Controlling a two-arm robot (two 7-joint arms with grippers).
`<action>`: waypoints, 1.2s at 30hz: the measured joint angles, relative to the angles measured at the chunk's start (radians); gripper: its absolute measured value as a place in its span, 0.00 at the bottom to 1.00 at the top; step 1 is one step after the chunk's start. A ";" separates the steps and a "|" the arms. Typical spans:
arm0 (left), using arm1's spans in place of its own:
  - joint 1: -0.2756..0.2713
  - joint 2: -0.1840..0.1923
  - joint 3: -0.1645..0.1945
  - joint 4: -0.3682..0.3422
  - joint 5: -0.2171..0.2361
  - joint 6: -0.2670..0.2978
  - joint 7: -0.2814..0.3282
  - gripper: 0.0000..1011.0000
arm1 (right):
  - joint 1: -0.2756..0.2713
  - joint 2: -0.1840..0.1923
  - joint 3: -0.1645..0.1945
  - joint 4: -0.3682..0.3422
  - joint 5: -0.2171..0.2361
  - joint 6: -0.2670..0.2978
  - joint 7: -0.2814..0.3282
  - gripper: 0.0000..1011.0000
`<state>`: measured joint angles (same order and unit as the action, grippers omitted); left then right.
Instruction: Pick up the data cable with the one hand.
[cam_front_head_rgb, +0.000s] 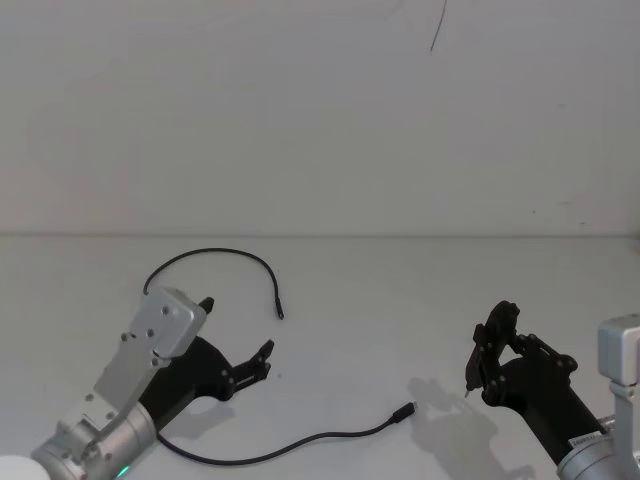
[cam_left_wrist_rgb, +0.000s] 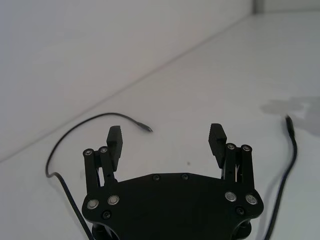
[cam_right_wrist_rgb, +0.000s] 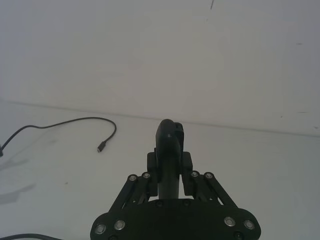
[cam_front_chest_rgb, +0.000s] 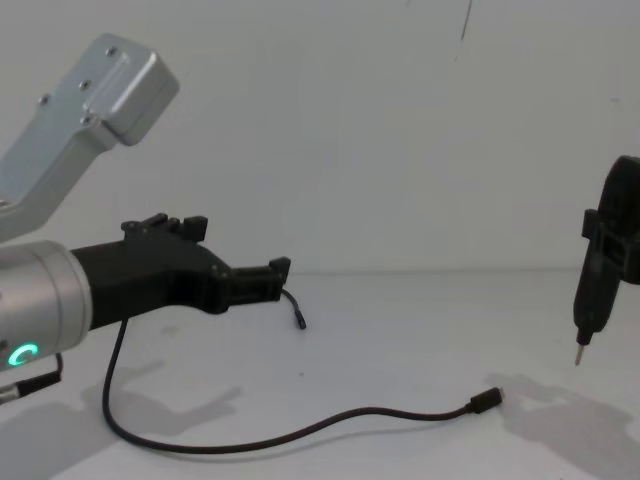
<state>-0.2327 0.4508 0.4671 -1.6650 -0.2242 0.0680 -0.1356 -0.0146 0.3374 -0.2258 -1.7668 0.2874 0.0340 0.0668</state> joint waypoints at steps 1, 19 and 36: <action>-0.002 0.013 0.001 -0.004 -0.005 0.009 -0.024 0.99 | 0.000 0.000 0.000 0.000 0.000 0.000 0.000 0.26; -0.102 0.153 0.039 -0.007 -0.059 0.131 -0.343 0.99 | 0.000 0.000 0.000 0.000 0.000 0.000 0.000 0.26; -0.253 0.134 0.150 0.063 -0.059 0.254 -0.519 0.99 | 0.000 0.000 0.000 0.000 0.000 0.000 0.000 0.26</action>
<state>-0.4858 0.5852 0.6167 -1.6016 -0.2829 0.3217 -0.6547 -0.0146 0.3374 -0.2258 -1.7668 0.2874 0.0340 0.0668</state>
